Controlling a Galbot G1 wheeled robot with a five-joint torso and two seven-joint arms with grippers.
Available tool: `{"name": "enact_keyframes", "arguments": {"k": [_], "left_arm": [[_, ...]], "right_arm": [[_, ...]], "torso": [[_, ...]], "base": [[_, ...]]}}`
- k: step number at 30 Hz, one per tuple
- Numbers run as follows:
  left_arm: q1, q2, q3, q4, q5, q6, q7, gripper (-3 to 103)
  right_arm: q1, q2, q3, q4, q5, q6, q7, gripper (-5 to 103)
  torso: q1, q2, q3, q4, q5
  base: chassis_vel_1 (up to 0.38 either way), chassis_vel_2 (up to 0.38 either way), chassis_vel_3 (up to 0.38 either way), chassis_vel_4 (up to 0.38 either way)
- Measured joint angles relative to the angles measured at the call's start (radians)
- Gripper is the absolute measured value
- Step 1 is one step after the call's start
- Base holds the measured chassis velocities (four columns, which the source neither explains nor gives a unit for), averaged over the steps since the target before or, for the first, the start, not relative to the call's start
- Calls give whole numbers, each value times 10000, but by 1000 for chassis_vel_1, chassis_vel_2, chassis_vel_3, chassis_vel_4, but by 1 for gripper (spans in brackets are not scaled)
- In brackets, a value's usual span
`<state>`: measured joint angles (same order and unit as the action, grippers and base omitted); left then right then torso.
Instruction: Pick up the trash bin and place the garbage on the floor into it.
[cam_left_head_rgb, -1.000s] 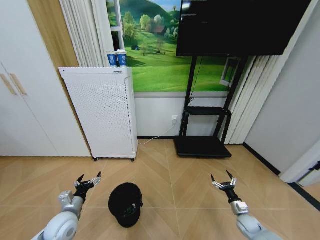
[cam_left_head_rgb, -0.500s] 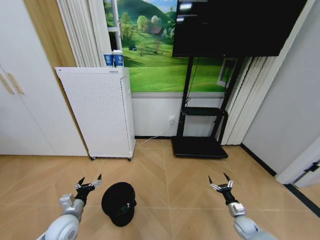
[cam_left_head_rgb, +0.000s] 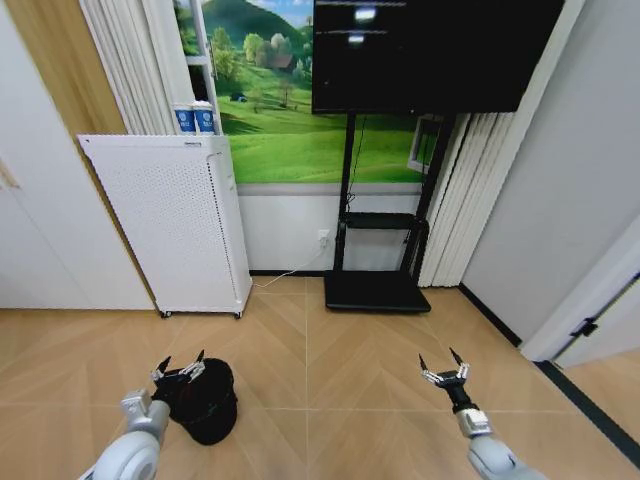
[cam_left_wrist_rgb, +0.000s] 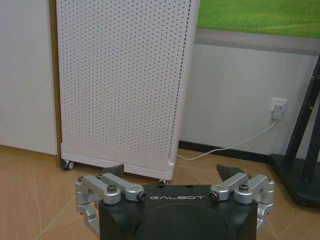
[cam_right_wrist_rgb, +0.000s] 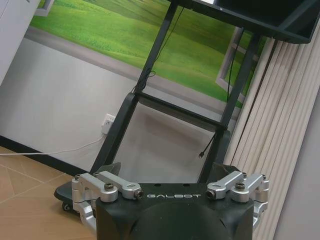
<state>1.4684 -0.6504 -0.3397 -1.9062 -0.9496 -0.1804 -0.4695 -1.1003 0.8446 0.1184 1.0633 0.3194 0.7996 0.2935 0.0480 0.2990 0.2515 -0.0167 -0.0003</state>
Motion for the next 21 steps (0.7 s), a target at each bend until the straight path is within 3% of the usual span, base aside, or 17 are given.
{"name": "enact_keyframes", "arguments": {"k": [6,21], "left_arm": [[258,9,-158,-41,-4,-22,508,100],[570,-15,-404,-47,-34,-171,651,100]], "right_arm": [[-260,-35,205,217,-148,3,60,100],[-415,-40,359,443,-390,8,218,100]], "torso": [[7,16,16,1,-3],[220,608,387,-1,3]], "base": [[25,83,-20,-65],[0,-2,-1,3]]}}
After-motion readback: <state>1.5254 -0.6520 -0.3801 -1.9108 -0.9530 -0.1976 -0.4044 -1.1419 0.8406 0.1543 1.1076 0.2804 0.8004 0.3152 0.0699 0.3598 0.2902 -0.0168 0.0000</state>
